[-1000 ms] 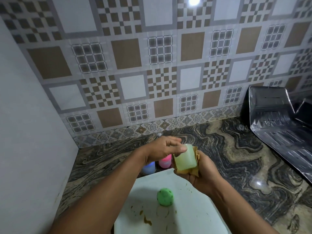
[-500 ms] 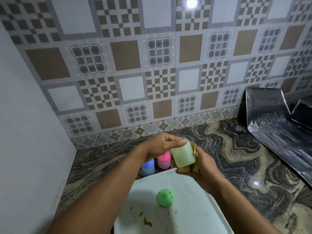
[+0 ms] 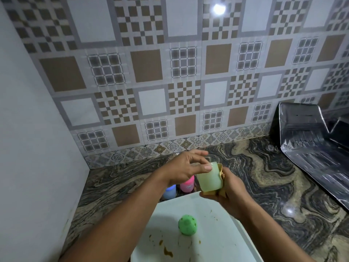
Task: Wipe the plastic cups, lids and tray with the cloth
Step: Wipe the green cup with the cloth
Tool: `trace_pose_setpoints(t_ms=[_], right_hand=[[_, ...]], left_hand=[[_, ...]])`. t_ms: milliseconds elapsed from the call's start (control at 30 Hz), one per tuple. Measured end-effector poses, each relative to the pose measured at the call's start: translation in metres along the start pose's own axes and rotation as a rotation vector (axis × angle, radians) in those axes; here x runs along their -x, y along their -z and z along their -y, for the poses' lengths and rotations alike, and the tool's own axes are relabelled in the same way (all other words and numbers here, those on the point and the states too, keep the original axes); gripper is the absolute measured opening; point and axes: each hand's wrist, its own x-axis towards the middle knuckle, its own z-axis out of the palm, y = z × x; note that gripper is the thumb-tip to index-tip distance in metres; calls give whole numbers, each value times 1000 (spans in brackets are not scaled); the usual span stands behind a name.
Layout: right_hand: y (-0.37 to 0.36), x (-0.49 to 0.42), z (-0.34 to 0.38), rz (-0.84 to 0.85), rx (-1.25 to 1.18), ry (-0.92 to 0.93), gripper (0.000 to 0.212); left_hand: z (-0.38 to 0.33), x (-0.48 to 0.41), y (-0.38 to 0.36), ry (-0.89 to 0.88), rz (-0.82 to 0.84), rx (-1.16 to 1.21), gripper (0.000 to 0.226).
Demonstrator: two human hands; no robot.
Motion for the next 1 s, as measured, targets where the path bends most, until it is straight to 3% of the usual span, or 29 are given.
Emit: trace_pose_setpoints(t_ms=[133,200,267,433,500,633,700,833,1000], right_hand=[[0,5,-5,174,-236,-362,63],[5,-1,-3,175,-285,-358,57],[7,-5,4,134,-341,-271,49],[9,-13,12,31,-309,-64,41],[6,-16,7,-32,-240,20,39],[2,-18,3,-187,-43,173,41],[2,-21,0,-194,54,219,44],[5,-26,-3,-153,117,244,46],[8,-32,-4,-120,159,260,44]], left_hand=[[7,3,-9,-24,25,322,15],[18,2,-14,13,-71,574,15],[23,0,-18,14,-196,649,19],[32,-7,-23,-105,-420,225,10],[36,-6,-27,-142,-443,46,17],[30,4,-27,-77,-376,-174,55],[29,5,-24,-78,-328,-241,63],[31,5,-18,-111,-279,-481,63],[34,4,-22,-154,-261,-534,61]])
